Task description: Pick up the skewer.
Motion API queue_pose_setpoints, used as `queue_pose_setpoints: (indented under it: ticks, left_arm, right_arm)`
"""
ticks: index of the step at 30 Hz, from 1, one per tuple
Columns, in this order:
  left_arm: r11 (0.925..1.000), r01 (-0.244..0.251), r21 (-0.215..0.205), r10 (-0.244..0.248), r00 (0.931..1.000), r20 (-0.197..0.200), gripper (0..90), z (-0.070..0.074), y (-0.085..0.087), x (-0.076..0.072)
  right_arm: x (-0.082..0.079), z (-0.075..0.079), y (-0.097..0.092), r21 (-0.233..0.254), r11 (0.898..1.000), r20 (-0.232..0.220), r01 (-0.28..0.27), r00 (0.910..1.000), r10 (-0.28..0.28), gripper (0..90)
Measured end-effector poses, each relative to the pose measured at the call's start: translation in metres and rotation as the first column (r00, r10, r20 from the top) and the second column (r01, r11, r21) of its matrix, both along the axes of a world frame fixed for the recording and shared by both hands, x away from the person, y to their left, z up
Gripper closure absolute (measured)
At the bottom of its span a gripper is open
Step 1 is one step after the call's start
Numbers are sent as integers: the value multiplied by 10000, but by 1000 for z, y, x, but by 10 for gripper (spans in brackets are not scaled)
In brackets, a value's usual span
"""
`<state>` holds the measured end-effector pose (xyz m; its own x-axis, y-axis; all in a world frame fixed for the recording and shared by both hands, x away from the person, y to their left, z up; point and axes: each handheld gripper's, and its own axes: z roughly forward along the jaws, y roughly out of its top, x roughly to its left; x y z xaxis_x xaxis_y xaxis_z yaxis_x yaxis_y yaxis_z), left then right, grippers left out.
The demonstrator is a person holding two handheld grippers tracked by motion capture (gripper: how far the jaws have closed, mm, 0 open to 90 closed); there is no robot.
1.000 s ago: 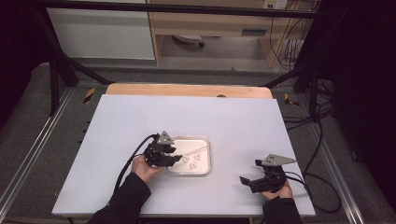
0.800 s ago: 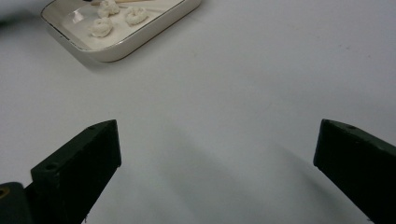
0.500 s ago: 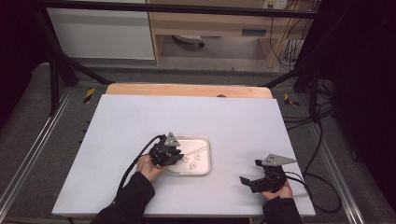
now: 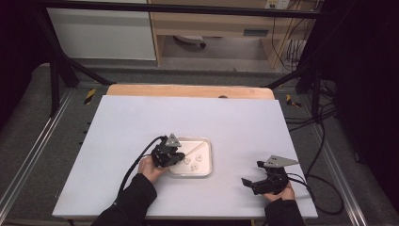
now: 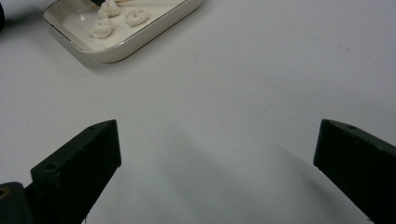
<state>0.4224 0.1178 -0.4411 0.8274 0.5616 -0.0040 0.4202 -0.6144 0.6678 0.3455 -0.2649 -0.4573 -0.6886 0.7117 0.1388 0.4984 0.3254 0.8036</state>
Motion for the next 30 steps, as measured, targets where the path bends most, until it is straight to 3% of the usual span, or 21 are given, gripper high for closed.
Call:
queue_pose_setpoints:
  ticks: [8, 23, 30]
  left_arm:
    - [10000, 50, -18, -50, 10000, 85, 885, -1, 0, -2]
    - [9978, -284, -598, 301, 9992, 264, 887, 11, 8, -8]
    - [9986, -167, -493, 187, 9990, 411, 887, 18, 10, -15]
  right_arm:
    - [0, 0, 0, -1, 10000, 2, -3, 10000, 3, 13]
    - [0, 0, 0, -50, 10000, 39, -17, 10000, 17, 14]
    - [0, 1, 3, -244, 9997, 116, -45, 9999, 47, 14]
